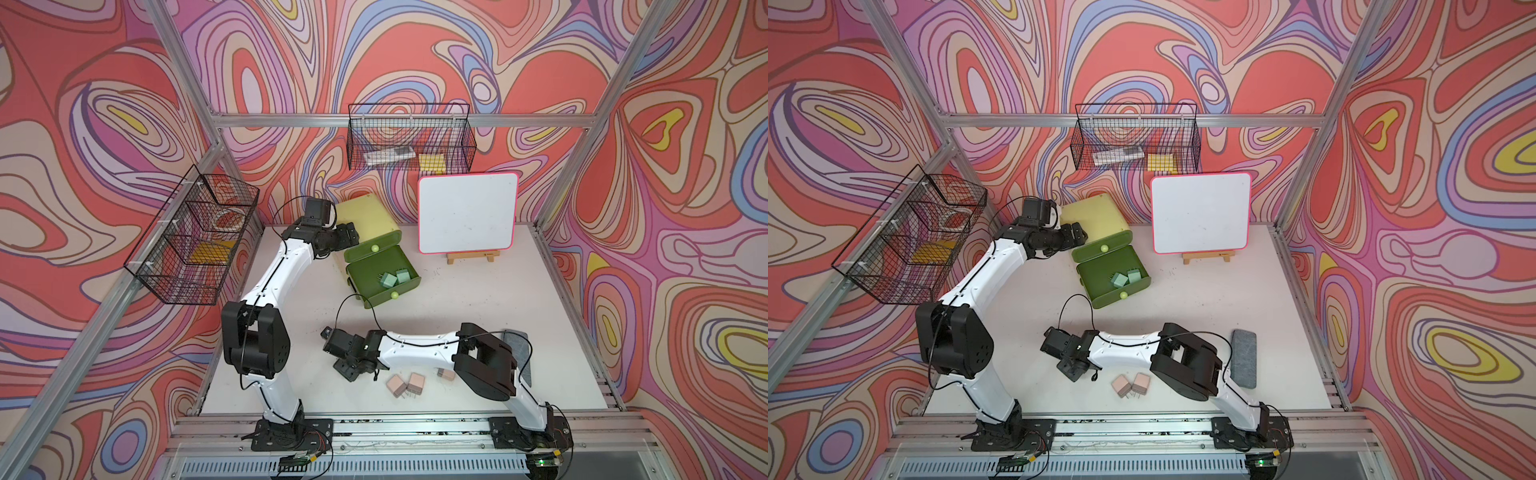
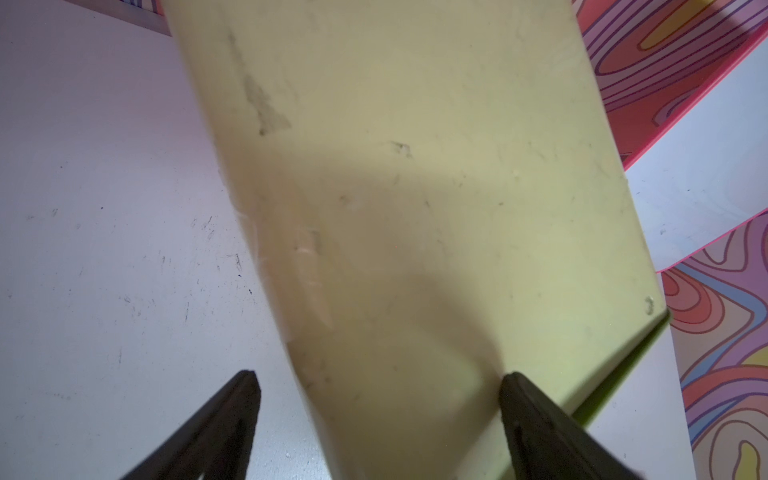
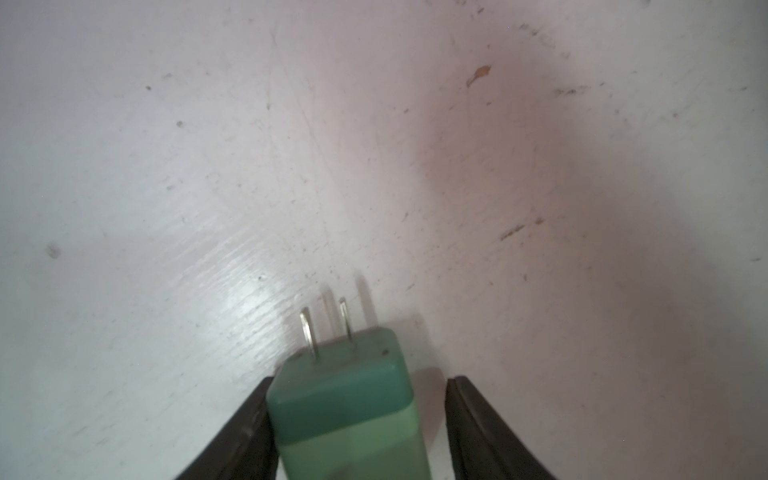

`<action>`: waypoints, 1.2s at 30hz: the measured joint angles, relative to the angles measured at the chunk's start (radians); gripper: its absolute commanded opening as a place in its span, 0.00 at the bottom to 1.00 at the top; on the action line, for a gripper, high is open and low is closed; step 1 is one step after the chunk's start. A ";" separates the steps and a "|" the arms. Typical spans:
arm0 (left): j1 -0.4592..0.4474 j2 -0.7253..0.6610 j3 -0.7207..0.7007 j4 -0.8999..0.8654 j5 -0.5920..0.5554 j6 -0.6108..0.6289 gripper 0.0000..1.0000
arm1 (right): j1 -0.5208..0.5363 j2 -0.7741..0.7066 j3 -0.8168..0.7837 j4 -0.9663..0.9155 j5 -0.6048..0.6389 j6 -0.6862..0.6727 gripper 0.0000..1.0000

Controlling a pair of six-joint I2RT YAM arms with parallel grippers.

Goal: Place the plugs into the drawer by color
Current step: Pick up the plug from the center of the board, then place the plug in the drawer.

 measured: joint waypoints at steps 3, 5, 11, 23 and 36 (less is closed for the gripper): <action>0.000 0.000 0.000 0.000 0.000 0.000 0.89 | -0.003 0.000 0.000 0.009 -0.003 -0.003 0.54; 0.000 0.000 0.000 0.000 0.000 0.000 0.89 | -0.003 0.000 0.000 0.014 -0.005 -0.002 0.53; 0.000 0.000 0.000 0.000 0.000 0.000 0.89 | -0.003 0.000 0.000 0.017 -0.005 0.014 0.49; 0.000 0.000 0.000 0.000 0.003 -0.003 0.89 | -0.137 -0.241 0.011 -0.045 0.010 0.089 0.45; 0.000 -0.002 0.000 0.000 -0.003 -0.003 0.89 | -0.349 -0.176 0.231 -0.042 0.021 -0.023 0.45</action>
